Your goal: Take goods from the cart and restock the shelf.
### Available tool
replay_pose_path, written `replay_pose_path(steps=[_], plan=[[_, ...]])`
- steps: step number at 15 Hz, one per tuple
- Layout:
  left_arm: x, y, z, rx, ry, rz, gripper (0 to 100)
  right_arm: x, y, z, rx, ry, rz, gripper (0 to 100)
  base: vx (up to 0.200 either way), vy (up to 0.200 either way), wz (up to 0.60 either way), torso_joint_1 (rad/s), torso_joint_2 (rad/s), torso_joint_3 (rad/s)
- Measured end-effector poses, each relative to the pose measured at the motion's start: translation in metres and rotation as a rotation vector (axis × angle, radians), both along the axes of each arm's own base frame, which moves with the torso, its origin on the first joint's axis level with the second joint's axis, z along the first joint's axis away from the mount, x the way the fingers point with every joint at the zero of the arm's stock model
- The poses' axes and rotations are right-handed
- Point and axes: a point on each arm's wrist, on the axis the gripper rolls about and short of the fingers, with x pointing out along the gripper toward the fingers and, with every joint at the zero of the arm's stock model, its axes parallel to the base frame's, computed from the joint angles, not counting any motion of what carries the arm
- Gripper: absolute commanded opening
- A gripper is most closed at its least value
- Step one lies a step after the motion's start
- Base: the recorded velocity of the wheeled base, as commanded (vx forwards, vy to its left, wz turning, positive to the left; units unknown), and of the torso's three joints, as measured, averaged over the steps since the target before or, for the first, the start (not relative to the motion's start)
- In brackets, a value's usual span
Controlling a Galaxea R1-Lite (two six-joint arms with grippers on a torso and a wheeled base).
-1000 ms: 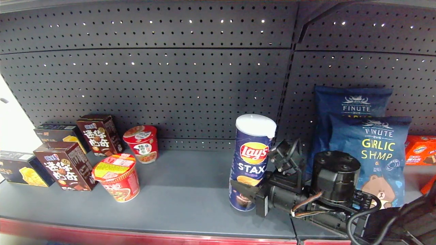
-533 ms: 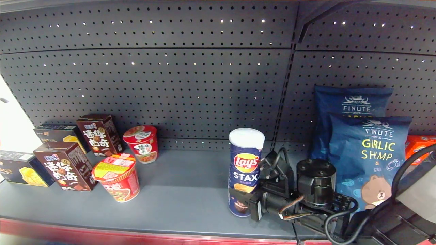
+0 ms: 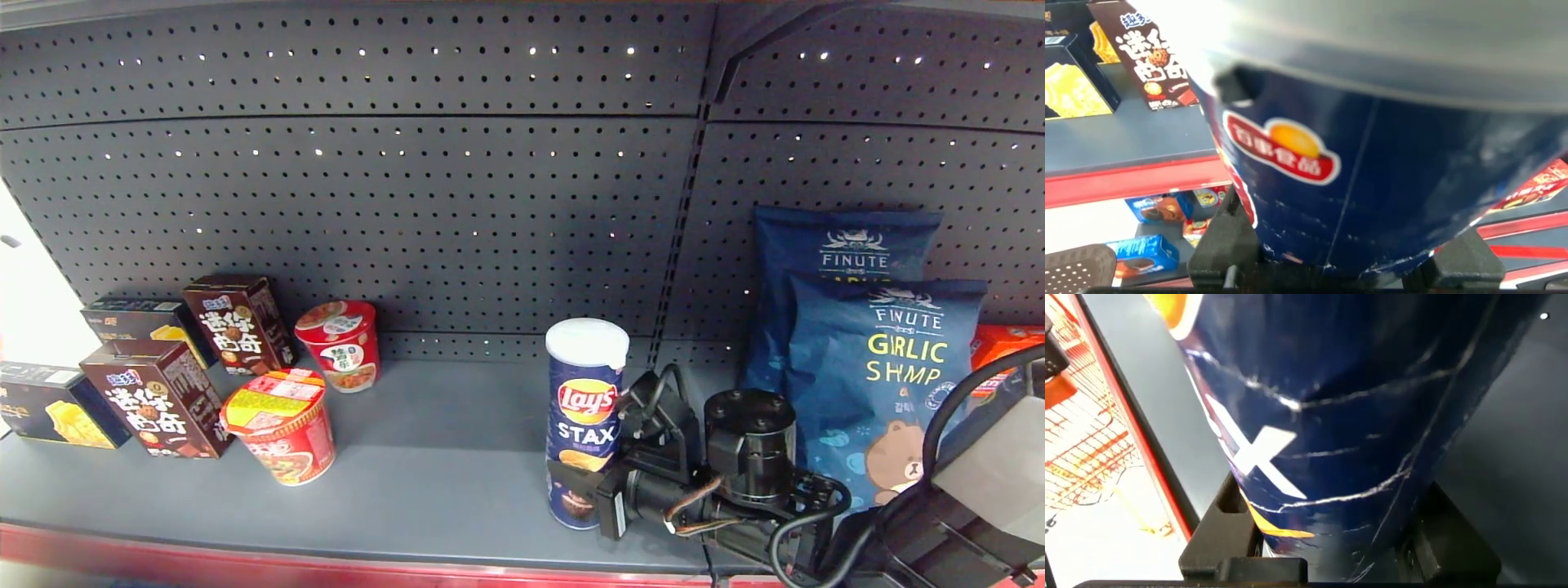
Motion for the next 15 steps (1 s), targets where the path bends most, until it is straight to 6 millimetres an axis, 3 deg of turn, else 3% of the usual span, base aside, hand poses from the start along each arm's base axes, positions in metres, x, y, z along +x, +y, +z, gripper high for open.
replay_pose_path(steps=[2,3,10,15], plan=[[0.0,0.0,-0.001,0.001,0.003,0.001,0,-0.002,0.0,0.0,-0.003,0.001,0.002,0,0.0,0.0,0.0,0.0,0.0,0.0],[0.0,0.0,-0.001,0.001,0.005,0.0,0,-0.003,-0.001,-0.001,-0.009,0.0,0.003,100,0.0,0.0,0.0,0.0,0.0,0.0],[-0.001,0.0,0.001,-0.002,-0.008,0.005,0,-0.01,-0.006,-0.002,-0.033,-0.002,0.0,100,0.0,0.0,0.0,0.0,0.0,0.0],[-0.002,0.001,0.001,-0.004,-0.016,0.007,0,-0.028,-0.024,0.003,-0.049,0.012,0.0,100,0.0,0.0,0.0,0.0,0.0,0.0]])
